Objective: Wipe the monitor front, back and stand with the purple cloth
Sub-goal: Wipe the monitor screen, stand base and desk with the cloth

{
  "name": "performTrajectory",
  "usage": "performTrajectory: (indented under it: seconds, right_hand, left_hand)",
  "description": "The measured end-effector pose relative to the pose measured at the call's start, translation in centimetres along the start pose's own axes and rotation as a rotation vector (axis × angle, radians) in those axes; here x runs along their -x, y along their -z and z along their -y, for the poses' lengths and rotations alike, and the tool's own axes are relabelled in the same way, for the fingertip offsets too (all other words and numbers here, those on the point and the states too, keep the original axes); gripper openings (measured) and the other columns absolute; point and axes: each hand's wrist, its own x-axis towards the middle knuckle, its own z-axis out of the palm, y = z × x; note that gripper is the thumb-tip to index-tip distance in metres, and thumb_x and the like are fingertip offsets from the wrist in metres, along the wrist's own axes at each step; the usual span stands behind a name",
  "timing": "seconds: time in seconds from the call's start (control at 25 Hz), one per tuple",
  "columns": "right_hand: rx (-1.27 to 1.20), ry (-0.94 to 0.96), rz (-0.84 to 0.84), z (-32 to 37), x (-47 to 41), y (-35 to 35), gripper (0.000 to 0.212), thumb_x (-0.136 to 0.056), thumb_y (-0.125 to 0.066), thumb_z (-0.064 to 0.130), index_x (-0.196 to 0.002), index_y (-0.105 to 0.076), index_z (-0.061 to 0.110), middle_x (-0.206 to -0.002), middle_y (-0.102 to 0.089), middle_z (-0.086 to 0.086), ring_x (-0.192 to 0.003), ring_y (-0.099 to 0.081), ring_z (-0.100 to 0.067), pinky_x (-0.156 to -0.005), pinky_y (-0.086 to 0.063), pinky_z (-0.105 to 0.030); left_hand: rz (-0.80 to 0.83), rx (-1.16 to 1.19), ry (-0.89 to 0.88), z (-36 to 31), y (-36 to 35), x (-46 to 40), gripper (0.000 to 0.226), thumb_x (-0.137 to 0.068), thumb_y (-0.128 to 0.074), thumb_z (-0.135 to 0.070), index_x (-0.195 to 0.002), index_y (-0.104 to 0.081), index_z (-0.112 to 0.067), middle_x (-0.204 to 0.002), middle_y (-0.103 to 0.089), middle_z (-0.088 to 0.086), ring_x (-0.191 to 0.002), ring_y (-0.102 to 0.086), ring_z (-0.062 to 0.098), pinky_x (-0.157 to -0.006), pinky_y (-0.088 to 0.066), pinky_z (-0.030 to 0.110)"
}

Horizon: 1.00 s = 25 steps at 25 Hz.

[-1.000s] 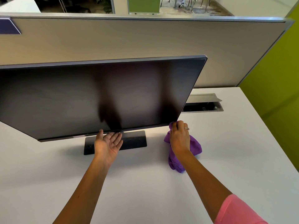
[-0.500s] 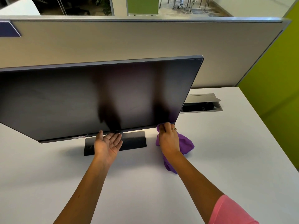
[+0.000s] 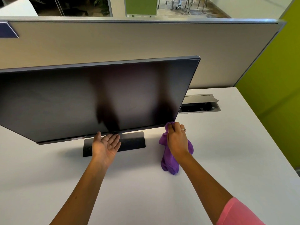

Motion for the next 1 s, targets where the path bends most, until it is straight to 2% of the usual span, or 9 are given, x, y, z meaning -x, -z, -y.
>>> performTrajectory:
  seconds: [0.16, 0.28, 0.44, 0.56, 0.76, 0.84, 0.92, 1.0]
  right_hand:
    - [0.006, 0.012, 0.028, 1.6, 0.0, -0.5, 0.034, -0.092, -0.055, 0.01, -0.126, -0.051, 0.007, -0.129, -0.048, -0.014, -0.112, -0.053, -0.029, -0.092, -0.05, -0.033]
    - [0.106, 0.076, 0.05, 3.3, -0.2, -1.5, 0.038, -0.09, -0.059, 0.01, -0.128, -0.051, 0.007, -0.134, -0.044, -0.011, -0.118, -0.048, -0.028, -0.095, -0.047, -0.031]
    - [0.027, 0.033, 0.1, 6.6, 0.3, -3.0, 0.034, -0.091, -0.057, 0.012, -0.124, -0.049, 0.012, -0.129, -0.042, -0.006, -0.112, -0.049, -0.023, -0.082, -0.045, -0.019]
    - [-0.056, 0.031, 0.135, 10.2, 1.0, -4.4, 0.025, -0.094, -0.053, 0.013, -0.119, -0.051, 0.014, -0.122, -0.043, -0.006, -0.107, -0.05, -0.023, -0.074, -0.044, -0.02]
    - [-0.014, 0.213, 0.207, 14.8, 2.3, -6.3, 0.031, -0.093, -0.054, 0.008, -0.123, -0.049, 0.013, -0.128, -0.041, -0.008, -0.113, -0.045, -0.026, -0.088, -0.05, -0.028]
    - [-0.145, 0.186, 0.193, 14.9, 2.9, -6.4, 0.024, -0.094, -0.052, 0.011, -0.118, -0.049, 0.014, -0.122, -0.045, -0.009, -0.107, -0.052, -0.027, -0.084, -0.053, -0.031]
    - [-0.317, 0.061, 0.08, 13.4, 3.3, -6.6, 0.016, -0.096, -0.049, 0.016, -0.112, -0.05, 0.014, -0.114, -0.051, -0.009, -0.096, -0.057, -0.026, -0.078, -0.053, -0.032]
    - [-0.295, -0.082, -0.02, 11.7, 3.3, -6.5, 0.018, -0.098, -0.047, 0.024, -0.113, -0.052, 0.016, -0.112, -0.051, -0.006, -0.088, -0.054, -0.015, -0.071, -0.043, -0.016]
  left_hand:
    - [0.002, 0.031, 0.007, -0.6, 0.8, 0.0, 0.064, -0.1, -0.024, -0.048, -0.145, -0.031, -0.003, -0.145, -0.043, 0.016, -0.133, -0.042, 0.028, -0.111, -0.029, 0.041]
    - [-0.014, 0.054, -0.006, -1.5, 1.6, 0.2, 0.063, -0.1, -0.025, -0.047, -0.144, -0.032, -0.003, -0.145, -0.043, 0.016, -0.132, -0.043, 0.029, -0.111, -0.029, 0.041]
    - [-0.029, 0.065, -0.028, -3.2, 3.5, 0.5, 0.062, -0.1, -0.026, -0.046, -0.144, -0.032, -0.003, -0.145, -0.043, 0.015, -0.131, -0.044, 0.028, -0.111, -0.029, 0.041]
    - [-0.036, 0.069, -0.033, -4.5, 5.0, 0.7, 0.062, -0.1, -0.026, -0.046, -0.144, -0.034, -0.003, -0.144, -0.044, 0.015, -0.131, -0.044, 0.028, -0.112, -0.028, 0.041]
    - [-0.058, 0.106, -0.039, -7.2, 8.1, 0.8, 0.061, -0.1, -0.026, -0.045, -0.142, -0.035, -0.003, -0.142, -0.047, 0.015, -0.129, -0.046, 0.028, -0.111, -0.029, 0.041]
    - [-0.061, 0.114, -0.037, -8.3, 9.1, 0.8, 0.061, -0.1, -0.026, -0.045, -0.142, -0.036, -0.002, -0.141, -0.047, 0.015, -0.13, -0.045, 0.028, -0.111, -0.029, 0.042]
    - [-0.063, 0.112, -0.036, -9.2, 10.0, 0.7, 0.06, -0.1, -0.026, -0.045, -0.141, -0.037, -0.002, -0.141, -0.047, 0.016, -0.13, -0.045, 0.028, -0.112, -0.029, 0.042]
    - [-0.077, 0.108, -0.038, -10.0, 11.1, 0.6, 0.059, -0.1, -0.027, -0.044, -0.14, -0.038, -0.002, -0.141, -0.046, 0.016, -0.13, -0.044, 0.028, -0.112, -0.029, 0.042]
